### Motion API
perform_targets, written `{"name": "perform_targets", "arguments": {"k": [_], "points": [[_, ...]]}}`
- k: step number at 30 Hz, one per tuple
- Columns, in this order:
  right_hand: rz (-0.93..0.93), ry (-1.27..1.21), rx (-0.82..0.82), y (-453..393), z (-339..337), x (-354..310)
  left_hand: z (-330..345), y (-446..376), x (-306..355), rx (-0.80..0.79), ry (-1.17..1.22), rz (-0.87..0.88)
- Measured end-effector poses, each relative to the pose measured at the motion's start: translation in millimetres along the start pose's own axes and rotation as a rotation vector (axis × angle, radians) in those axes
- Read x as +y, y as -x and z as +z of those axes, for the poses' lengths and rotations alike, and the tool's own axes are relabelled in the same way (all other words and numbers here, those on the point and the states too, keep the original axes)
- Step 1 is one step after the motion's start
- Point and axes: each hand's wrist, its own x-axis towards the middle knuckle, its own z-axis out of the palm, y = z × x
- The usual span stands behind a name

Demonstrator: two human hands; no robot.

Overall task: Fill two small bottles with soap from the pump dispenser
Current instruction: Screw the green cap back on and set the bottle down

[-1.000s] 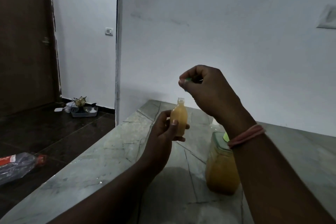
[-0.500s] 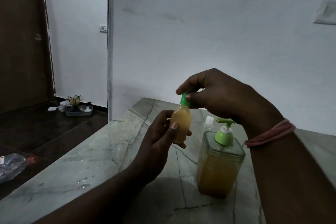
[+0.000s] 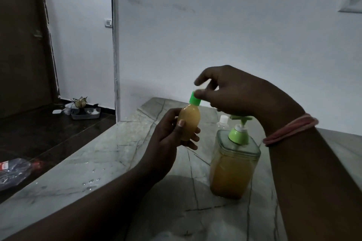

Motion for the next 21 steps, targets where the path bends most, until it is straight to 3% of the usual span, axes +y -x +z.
{"name": "perform_targets", "arguments": {"k": [3, 9, 13, 18, 21], "points": [[-0.104, -0.079, -0.104, -1.6, 4.6, 1.1, -1.1, 0.3, -1.3, -0.007, 0.002, -0.014], [-0.011, -0.030, 0.113, -7.7, 8.4, 7.2, -4.0, -3.5, -2.5, 0.013, -0.002, -0.022], [-0.115, -0.118, -0.044, -10.2, 11.3, 9.6, -4.5, -4.3, -3.7, 0.004, 0.022, -0.035], [-0.094, -0.050, -0.004, -16.9, 24.9, 6.1, -6.2, -3.3, -5.6, -0.005, -0.046, -0.017], [-0.073, 0.120, 0.016, -19.0, 32.5, 3.1, -9.2, -4.4, -10.0, 0.017, -0.190, 0.042]]}}
